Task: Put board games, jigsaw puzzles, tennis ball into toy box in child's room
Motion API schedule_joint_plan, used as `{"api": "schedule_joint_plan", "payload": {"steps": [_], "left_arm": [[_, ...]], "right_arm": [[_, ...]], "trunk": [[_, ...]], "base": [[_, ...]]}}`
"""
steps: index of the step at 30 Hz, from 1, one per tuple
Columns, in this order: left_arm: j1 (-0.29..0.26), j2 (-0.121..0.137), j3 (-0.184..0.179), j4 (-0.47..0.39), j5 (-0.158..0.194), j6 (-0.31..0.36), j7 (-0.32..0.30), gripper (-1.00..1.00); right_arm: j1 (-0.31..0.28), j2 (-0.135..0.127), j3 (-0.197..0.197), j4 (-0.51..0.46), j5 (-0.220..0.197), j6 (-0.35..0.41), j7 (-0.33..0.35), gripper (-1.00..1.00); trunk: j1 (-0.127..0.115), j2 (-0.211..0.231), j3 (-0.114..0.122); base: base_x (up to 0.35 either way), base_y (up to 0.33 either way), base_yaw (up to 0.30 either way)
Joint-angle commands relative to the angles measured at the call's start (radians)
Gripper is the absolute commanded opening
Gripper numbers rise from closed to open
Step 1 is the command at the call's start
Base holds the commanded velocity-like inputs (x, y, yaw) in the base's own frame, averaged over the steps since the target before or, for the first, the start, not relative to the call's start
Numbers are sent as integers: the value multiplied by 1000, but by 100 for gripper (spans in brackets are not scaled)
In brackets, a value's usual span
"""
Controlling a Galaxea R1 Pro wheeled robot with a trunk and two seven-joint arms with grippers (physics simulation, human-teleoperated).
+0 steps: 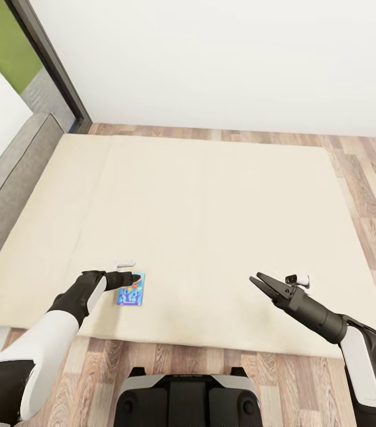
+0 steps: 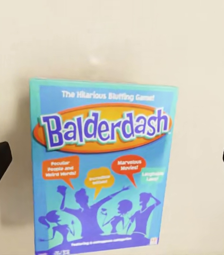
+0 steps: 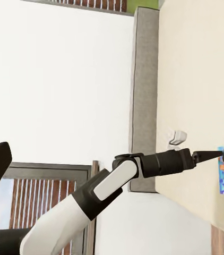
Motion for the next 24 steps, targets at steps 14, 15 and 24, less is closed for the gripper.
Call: {"api": "schedule_joint_plan", "payload": {"steps": [14, 15, 24], "left_arm": [[0, 0, 3, -1, 8, 6, -1, 100], [0, 0, 3, -1, 8, 6, -1, 100], [0, 1, 1, -1, 8, 5, -1, 100]], "right_arm": [[-1, 1, -1, 0, 2, 4, 4, 100], [-1, 1, -1, 1, 2, 4, 4, 100], [-1, 1, -1, 1, 3, 4, 4, 100]], "trunk": [[0, -2, -19], [0, -2, -21], [0, -2, -32]], "base": [[0, 0, 0], [0, 0, 0], [0, 0, 0]]}}
